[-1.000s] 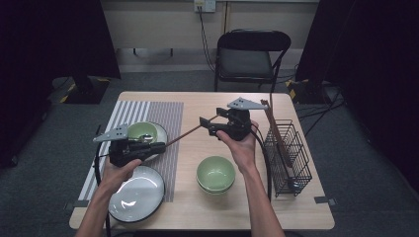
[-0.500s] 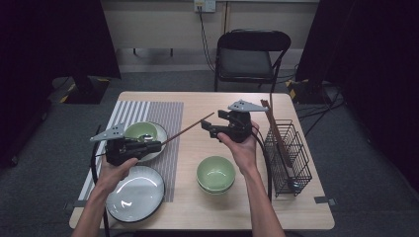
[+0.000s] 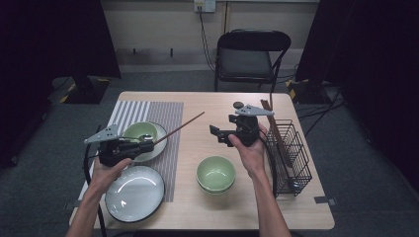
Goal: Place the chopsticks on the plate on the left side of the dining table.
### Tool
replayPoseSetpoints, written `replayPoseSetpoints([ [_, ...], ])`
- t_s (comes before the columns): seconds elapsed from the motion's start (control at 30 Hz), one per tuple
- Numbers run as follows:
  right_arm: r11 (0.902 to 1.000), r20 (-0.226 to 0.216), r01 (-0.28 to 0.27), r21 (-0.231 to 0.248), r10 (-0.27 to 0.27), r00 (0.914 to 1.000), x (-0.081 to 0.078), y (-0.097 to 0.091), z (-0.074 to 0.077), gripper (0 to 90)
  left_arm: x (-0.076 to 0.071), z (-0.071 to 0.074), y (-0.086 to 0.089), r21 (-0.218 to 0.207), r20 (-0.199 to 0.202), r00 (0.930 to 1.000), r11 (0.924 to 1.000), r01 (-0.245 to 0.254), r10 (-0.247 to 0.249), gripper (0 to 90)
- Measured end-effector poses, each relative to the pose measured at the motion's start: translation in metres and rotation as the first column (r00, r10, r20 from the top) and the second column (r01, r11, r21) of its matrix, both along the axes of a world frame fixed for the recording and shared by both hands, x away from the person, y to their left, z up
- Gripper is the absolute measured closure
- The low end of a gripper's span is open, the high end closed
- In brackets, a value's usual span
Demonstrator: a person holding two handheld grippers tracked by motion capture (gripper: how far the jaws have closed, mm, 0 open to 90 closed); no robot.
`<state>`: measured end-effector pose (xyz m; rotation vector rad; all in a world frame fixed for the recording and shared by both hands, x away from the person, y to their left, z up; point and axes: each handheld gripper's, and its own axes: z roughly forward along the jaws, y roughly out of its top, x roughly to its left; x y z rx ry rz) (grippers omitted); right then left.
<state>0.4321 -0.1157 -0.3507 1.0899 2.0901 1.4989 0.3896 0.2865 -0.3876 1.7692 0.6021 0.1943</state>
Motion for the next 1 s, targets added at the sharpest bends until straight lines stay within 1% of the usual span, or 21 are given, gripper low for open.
replayPoseSetpoints([
  [0.1, 0.9997, -0.014, 0.016, -0.021, -0.016, 0.9998, 0.0, -0.004, -0.004, 14.6, 0.001, -0.004, 0.004, 0.005, -0.008, 0.9999, 0.9999, -0.011, 0.011, 84.5],
  [0.13, 0.9994, -0.027, 0.024, -0.026, -0.025, 0.9993, 0.0, -0.004, -0.006, 14.6, 0.002, -0.005, 0.005, 0.013, -0.008, 0.9999, 0.9998, -0.015, 0.015, 84.5],
  [0.23, 0.9982, -0.036, 0.028, -0.053, -0.03, 0.9989, 0.001, -0.005, -0.011, 14.6, 0.003, -0.008, 0.007, 0.043, -0.008, 0.9996, 0.9987, -0.026, 0.027, 84.5],
  [0.27, 0.9982, -0.038, 0.028, -0.053, -0.03, 0.9988, 0.002, -0.006, -0.014, 14.6, 0.004, -0.009, 0.009, 0.039, -0.009, 0.9996, 0.9989, -0.026, 0.027, 84.4],
  [0.3, 0.998, -0.046, 0.04, -0.049, -0.043, 0.998, 0.003, -0.006, -0.016, 14.7, 0.004, -0.01, 0.01, 0.032, -0.013, 0.9995, 0.9991, -0.028, 0.029, 84.4],
  [0.33, 0.9979, -0.05, 0.042, -0.048, -0.045, 0.9977, 0.004, -0.007, -0.018, 14.7, 0.004, -0.011, 0.011, 0.036, -0.014, 0.9993, 0.9988, -0.033, 0.033, 84.5],
  [0.37, 0.9975, -0.057, 0.045, -0.054, -0.048, 0.9972, 0.005, -0.007, -0.021, 14.7, 0.005, -0.012, 0.012, 0.046, -0.014, 0.9992, 0.9983, -0.036, 0.037, 84.5],
  [0.4, 0.997, -0.066, 0.05, -0.059, -0.054, 0.9964, 0.006, -0.008, -0.024, 14.8, 0.005, -0.014, 0.013, 0.041, -0.018, 0.9991, 0.9984, -0.039, 0.039, 84.4],
  [0.47, 0.9954, -0.079, 0.059, -0.075, -0.065, 0.9948, 0.008, -0.008, -0.03, 15.0, 0.005, -0.017, 0.015, 0.055, -0.024, 0.9988, 0.9977, -0.041, 0.042, 84.4],
  [0.5, 0.9947, -0.082, 0.065, -0.08, -0.071, 0.9941, 0.009, -0.009, -0.032, 15.0, 0.004, -0.018, 0.016, 0.047, -0.036, 0.9985, 0.9982, -0.039, 0.04, 84.4],
  [0.53, 0.9939, -0.085, 0.068, -0.087, -0.075, 0.9935, 0.01, -0.009, -0.035, 15.1, 0.003, -0.019, 0.017, 0.036, -0.038, 0.9986, 0.9987, -0.036, 0.038, 84.4],
  [0.57, 0.9921, -0.089, 0.075, -0.101, -0.084, 0.9925, 0.011, -0.009, -0.038, 15.5, 0.002, -0.018, 0.018, 0.047, -0.035, 0.9988, 0.9983, -0.033, 0.035, 84.4],
  [0.6, 0.9907, -0.092, 0.084, -0.107, -0.094, 0.9913, 0.011, -0.01, -0.04, 15.8, 0.001, -0.018, 0.018, 0.064, -0.027, 0.9987, 0.9971, -0.04, 0.042, 84.4],
  [0.63, 0.9903, -0.099, 0.087, -0.108, -0.098, 0.9903, 0.012, -0.011, -0.043, 15.7, 0.001, -0.018, 0.02, 0.069, -0.028, 0.9987, 0.9968, -0.041, 0.043, 84.4],
  [0.67, 0.9895, -0.1, 0.094, -0.109, -0.105, 0.9894, 0.013, -0.012, -0.045, 15.8, 0.0, -0.019, 0.021, 0.063, -0.031, 0.9987, 0.9972, -0.039, 0.041, 84.5],
  [0.73, 0.9887, -0.113, 0.103, -0.109, -0.115, 0.9868, 0.016, -0.015, -0.05, 15.8, 0.001, -0.022, 0.023, 0.068, -0.039, 0.9978, 0.9964, -0.05, 0.053, 84.4],
  [0.83, 0.9845, -0.128, 0.112, -0.134, -0.13, 0.9832, 0.018, -0.016, -0.058, 15.8, 0.002, -0.028, 0.026, 0.073, -0.06, 0.9961, 0.9955, -0.06, 0.064, 84.4],
  [0.93, 0.9779, -0.143, 0.127, -0.166, -0.151, 0.978, 0.019, -0.017, -0.068, 15.9, 0.004, -0.033, 0.029, 0.086, -0.068, 0.9946, 0.9937, -0.072, 0.078, 84.4],
  [0.97, 0.9769, -0.147, 0.132, -0.168, -0.158, 0.9764, 0.02, -0.018, -0.071, 15.9, 0.004, -0.034, 0.03, 0.096, -0.066, 0.9944, 0.9925, -0.076, 0.082, 84.5],
  [1.0, 0.9767, -0.156, 0.131, -0.17, -0.158, 0.975, 0.021, -0.02, -0.074, 15.9, 0.004, -0.036, 0.031, 0.095, -0.069, 0.994, 0.9925, -0.078, 0.085, 84.5],
])
